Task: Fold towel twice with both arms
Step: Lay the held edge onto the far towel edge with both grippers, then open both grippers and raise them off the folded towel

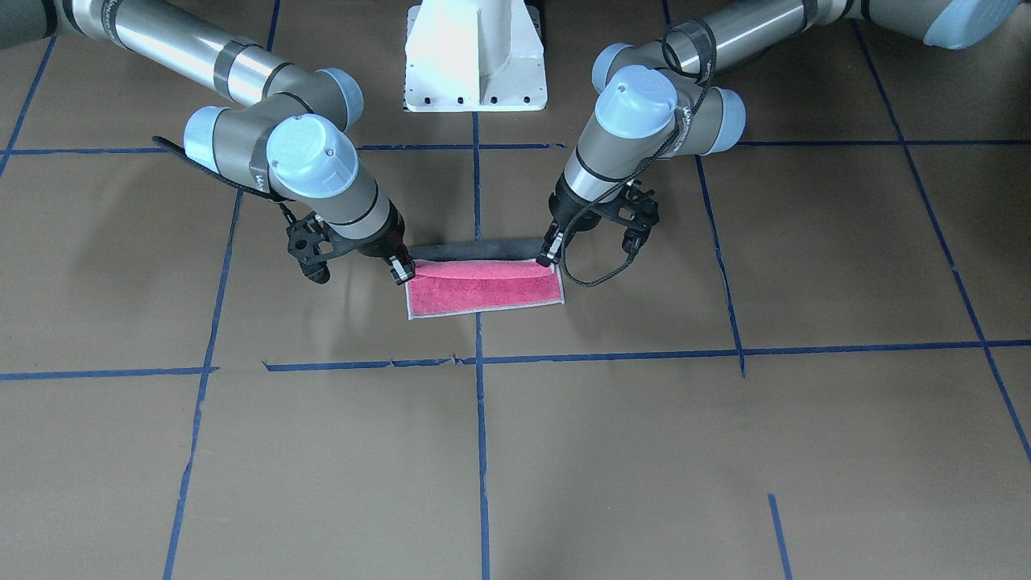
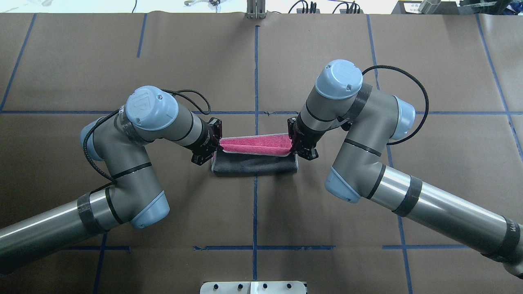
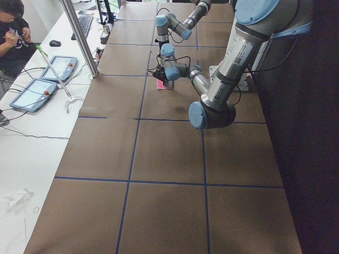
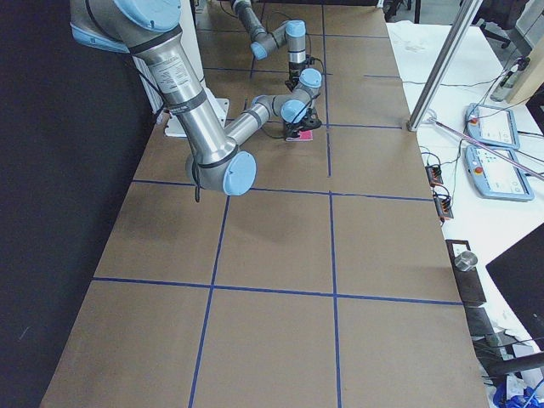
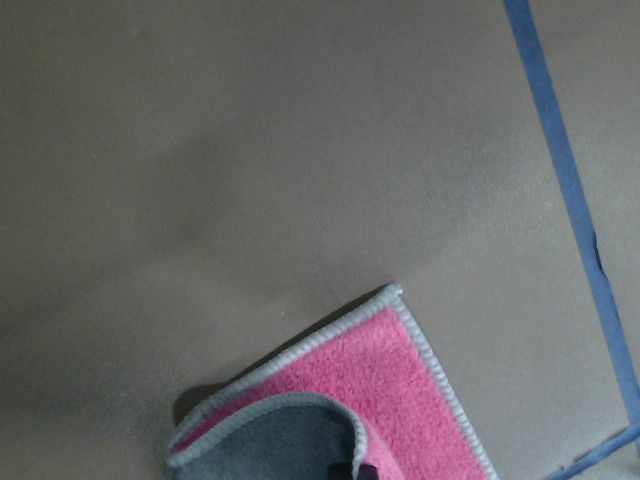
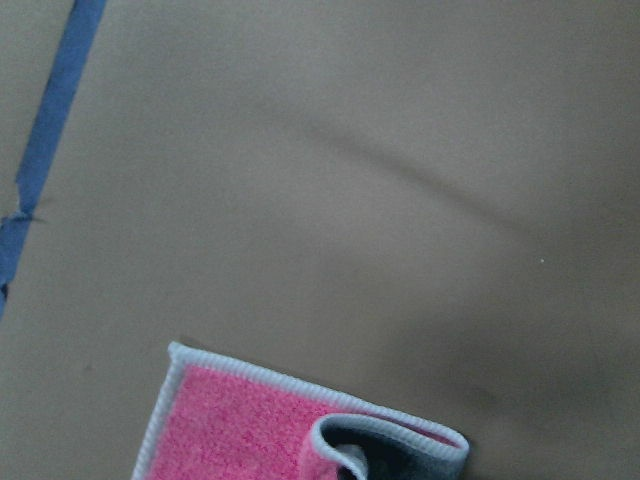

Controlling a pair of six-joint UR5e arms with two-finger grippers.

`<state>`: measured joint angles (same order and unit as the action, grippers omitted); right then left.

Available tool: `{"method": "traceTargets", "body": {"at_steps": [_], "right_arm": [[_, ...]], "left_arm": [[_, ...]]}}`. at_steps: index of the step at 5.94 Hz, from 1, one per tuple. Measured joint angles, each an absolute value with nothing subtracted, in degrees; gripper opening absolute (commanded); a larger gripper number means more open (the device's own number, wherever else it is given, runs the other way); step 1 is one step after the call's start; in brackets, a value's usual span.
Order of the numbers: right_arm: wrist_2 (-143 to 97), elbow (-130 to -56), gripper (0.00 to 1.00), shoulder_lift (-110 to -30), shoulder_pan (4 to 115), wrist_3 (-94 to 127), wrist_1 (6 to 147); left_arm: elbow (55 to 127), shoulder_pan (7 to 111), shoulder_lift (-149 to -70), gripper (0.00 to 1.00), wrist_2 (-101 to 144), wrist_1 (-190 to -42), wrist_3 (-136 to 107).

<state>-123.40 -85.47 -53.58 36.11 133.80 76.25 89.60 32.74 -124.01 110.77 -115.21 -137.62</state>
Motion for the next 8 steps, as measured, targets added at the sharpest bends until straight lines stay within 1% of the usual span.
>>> {"method": "traceTargets", "body": {"at_steps": [1, 2, 3, 4, 6, 8], "right_arm": [[-123.4, -84.72, 0.13, -53.33, 36.3, 134.64, 75.97], [-123.42, -83.83, 0.19, -52.77, 36.35, 134.87, 75.86], [-123.46, -82.53, 0.54, -51.77, 36.38, 134.88, 75.79], [-123.53, -81.71, 1.0, -51.04, 36.38, 134.71, 75.74], [-123.75, -81.89, 1.0, -50.77, 37.09, 133.24, 75.7], [-125.89, -82.98, 1.0, -51.13, 41.72, 130.66, 76.19]], "left_arm": [[89.02, 33.07, -124.01, 0.0, 110.72, -115.54, -138.57], [88.53, 33.24, -124.01, 0.0, 110.68, -115.77, -139.3], [88.27, 33.34, -124.01, 0.25, 110.63, -115.88, -139.86], [88.19, 33.37, -123.98, 0.99, 110.59, -116.16, -140.09], [88.44, 33.69, -123.73, 1.0, 110.5, -118.81, -139.42], [89.59, 36.29, -123.13, 1.0, 111.33, -119.32, -138.71]]}}
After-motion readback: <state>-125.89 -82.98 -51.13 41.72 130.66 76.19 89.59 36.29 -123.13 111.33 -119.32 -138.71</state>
